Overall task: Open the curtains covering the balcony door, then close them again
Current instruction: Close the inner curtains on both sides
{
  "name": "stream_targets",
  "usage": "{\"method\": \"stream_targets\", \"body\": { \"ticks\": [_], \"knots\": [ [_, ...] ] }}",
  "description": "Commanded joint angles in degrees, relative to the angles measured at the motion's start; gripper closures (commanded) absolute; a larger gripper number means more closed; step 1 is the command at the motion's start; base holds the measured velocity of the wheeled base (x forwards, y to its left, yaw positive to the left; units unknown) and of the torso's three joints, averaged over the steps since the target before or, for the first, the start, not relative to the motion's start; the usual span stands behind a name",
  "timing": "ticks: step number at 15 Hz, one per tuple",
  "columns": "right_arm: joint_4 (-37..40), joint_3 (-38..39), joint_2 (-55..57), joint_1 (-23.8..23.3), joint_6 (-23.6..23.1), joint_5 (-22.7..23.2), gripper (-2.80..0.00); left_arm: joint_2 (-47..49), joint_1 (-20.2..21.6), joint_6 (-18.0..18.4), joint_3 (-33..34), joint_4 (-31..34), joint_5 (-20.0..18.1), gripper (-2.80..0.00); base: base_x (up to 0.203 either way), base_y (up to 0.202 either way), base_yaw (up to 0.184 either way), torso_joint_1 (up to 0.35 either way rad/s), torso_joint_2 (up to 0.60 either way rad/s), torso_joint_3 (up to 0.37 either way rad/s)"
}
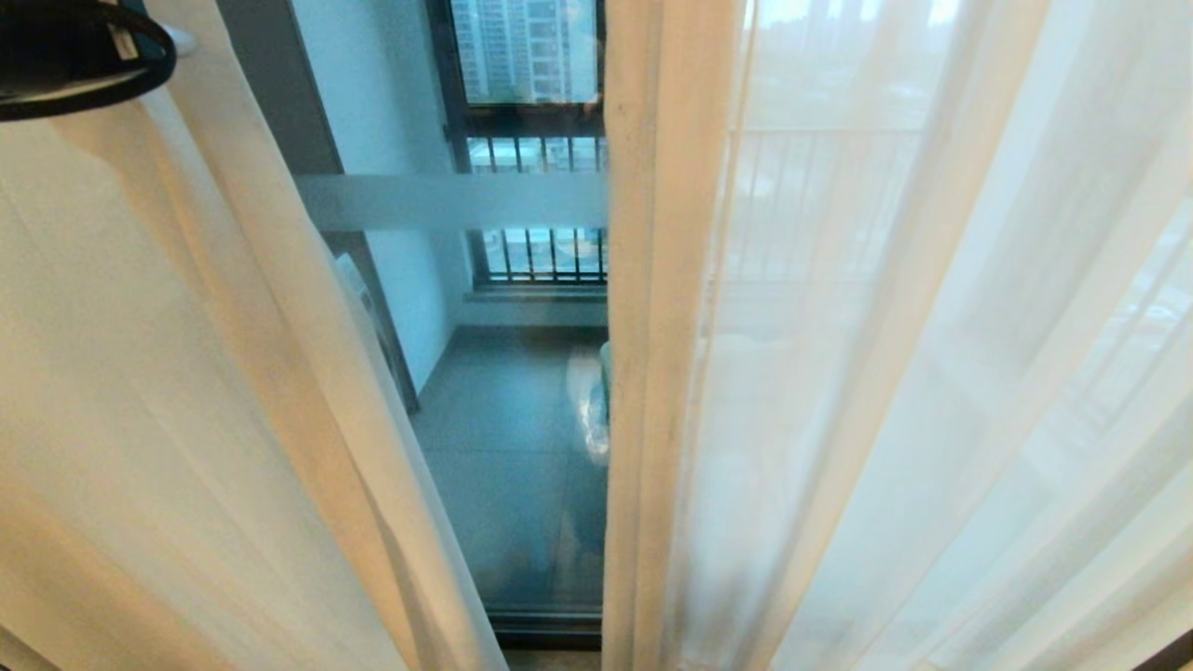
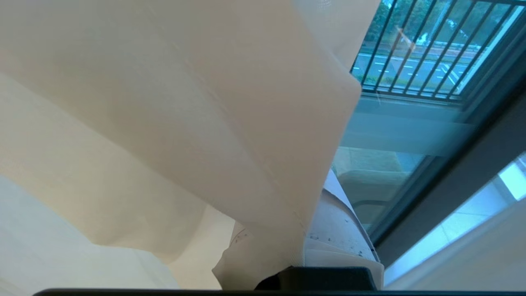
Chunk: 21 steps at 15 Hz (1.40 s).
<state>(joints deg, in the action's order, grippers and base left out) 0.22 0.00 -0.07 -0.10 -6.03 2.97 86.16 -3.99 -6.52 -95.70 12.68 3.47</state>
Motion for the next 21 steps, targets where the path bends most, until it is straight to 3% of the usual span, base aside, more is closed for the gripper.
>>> {"method": "stream_targets", "body": {
  "ticks": [1, 21],
  "knots": [
    [0.0, 0.0, 0.1, 0.0, 0.0, 0.0, 0.0, 0.1, -0.1, -0.1, 0.0, 0.1, 0.0, 0.0, 0.0, -0.191, 0.001, 0.006, 0.01, 0.002],
    [0.0, 0.0, 0.1, 0.0, -0.1, 0.0, 0.0, 0.8, -0.1, -0.1, 0.0, -0.5, 0.1, 0.0, 0.0, -0.191, 0.001, 0.003, 0.0, 0.001]
  ]
}}
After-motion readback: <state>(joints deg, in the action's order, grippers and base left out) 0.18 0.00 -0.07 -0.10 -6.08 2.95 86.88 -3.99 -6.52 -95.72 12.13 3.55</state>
